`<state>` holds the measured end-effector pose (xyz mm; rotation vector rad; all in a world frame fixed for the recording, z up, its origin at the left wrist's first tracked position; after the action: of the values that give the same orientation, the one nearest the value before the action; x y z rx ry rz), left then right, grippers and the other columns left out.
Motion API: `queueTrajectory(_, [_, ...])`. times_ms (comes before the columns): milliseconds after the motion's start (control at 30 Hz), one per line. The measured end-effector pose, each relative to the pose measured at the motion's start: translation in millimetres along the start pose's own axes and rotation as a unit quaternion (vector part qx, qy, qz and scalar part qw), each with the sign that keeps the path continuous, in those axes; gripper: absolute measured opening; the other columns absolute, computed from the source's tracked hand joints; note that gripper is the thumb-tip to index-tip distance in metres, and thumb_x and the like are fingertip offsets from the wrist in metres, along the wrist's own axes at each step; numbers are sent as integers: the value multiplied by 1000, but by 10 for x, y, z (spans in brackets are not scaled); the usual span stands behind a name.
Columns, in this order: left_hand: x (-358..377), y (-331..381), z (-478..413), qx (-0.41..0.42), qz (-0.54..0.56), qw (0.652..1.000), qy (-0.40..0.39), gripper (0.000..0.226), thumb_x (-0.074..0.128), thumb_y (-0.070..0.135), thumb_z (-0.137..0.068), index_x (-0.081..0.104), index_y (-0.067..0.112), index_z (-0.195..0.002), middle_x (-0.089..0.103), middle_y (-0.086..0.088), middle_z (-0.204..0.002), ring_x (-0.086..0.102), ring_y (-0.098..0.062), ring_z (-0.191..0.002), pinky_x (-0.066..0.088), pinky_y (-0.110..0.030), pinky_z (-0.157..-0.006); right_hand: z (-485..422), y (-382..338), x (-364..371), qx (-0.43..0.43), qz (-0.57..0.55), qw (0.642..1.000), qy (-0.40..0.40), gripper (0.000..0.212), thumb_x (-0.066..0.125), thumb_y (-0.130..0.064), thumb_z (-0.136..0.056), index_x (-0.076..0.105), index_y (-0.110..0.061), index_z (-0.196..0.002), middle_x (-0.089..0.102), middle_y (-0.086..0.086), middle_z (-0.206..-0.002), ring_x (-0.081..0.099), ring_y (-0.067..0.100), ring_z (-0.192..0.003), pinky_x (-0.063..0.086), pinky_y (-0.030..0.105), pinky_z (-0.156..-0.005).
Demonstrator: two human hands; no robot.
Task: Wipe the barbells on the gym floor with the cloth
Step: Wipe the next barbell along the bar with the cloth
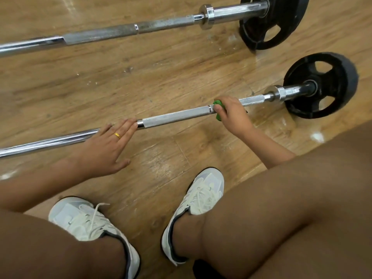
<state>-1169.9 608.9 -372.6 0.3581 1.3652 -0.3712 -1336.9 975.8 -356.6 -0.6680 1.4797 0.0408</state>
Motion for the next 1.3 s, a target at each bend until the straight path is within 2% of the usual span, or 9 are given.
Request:
queueTrajectory(133, [-39, -70, -52, -14, -9, 1000, 2, 98, 39, 61, -85, 11, 4, -160, 12, -14, -167, 17, -26, -153, 26, -49, -117, -116, 96, -99, -35, 7, 999, -19, 27, 52, -21, -102, 62, -2, -119, 65, 17, -113, 55, 36, -106, 32, 29, -90])
queueTrajectory(267, [-15, -154, -41, -24, -8, 999, 26, 97, 36, 61, -86, 10, 4, -160, 9, -13, -168, 15, -26, -154, 20, -47, -119, -239, 30, -15, -26, 8, 1000, 3, 27, 46, -24, -100, 63, -4, -109, 65, 14, -98, 56, 35, -94, 31, 31, -81])
queueTrajectory(367, [-2, -208, -57, -22, 3, 999, 28, 96, 35, 60, -86, 8, 6, -161, 10, -13, -168, 14, -25, -153, 21, -47, -118, -243, -16, 7, -67, 23, 997, -17, 28, 47, -22, -99, 62, -3, -115, 65, 14, -104, 54, 33, -97, 32, 31, -84])
queueTrajectory(500, [-11, -279, -42, -32, -3, 999, 25, 98, 52, 54, -86, 9, 6, -161, 11, -13, -168, 20, -29, -152, 23, -48, -119, -315, -19, -57, -53, 13, 998, -11, 23, 47, -19, -100, 63, -5, -109, 64, 8, -99, 55, 31, -96, 35, 31, -82])
queueTrajectory(667, [2, -314, -47, -37, -5, 999, 20, 105, 62, 52, -87, 2, 9, -161, 3, -9, -169, -3, -20, -154, 17, -47, -120, -331, -91, 55, -27, 7, 999, 26, 18, 46, -18, -99, 62, -9, -97, 56, 0, -85, 53, 32, -88, 31, 31, -78])
queueTrajectory(833, [2, -305, -54, -51, -8, 999, -3, 111, 69, 51, -85, 0, 8, -161, -1, -11, -169, -4, -22, -154, 17, -51, -121, -344, -220, 26, -106, 27, 993, -49, 12, 51, -12, -98, 58, -8, -106, 58, 3, -102, 52, 30, -96, 34, 33, -85])
queueTrajectory(967, [17, -309, -72, -56, -4, 998, -3, 112, 67, 53, -85, -4, 10, -161, -5, -8, -169, -29, -11, -149, 12, -50, -121, -360, -150, -129, -87, 44, 992, -82, 28, 53, -8, -100, 58, -4, -126, 62, 11, -124, 54, 30, -111, 40, 38, -96])
queueTrajectory(1100, [18, -308, -64, -60, 4, 998, -5, 112, 70, 51, -83, 1, 8, -161, -2, -10, -169, -12, -18, -154, 14, -51, -121, -343, -88, -182, -36, 49, 997, -53, 26, 52, -9, -100, 60, 0, -123, 64, 18, -119, 56, 38, -108, 39, 38, -93])
queueTrajectory(1300, [7, -383, -78, -49, 26, 998, -10, 106, 56, 54, -84, -4, 11, -161, -8, -7, -169, -11, -18, -154, 7, -47, -122, -378, -568, 145, -119, 2, 990, -69, 26, 46, -22, -98, 61, -6, -112, 64, 10, -112, 56, 31, -102, 42, 46, -93])
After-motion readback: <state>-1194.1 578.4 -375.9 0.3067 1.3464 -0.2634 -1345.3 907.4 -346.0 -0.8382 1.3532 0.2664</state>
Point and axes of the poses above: each hand's wrist, its own z-axis away from the middle knuckle, its own x-axis out of the palm, y = z × x, the point moved 2 cm from there along -z, towards the middle knuckle
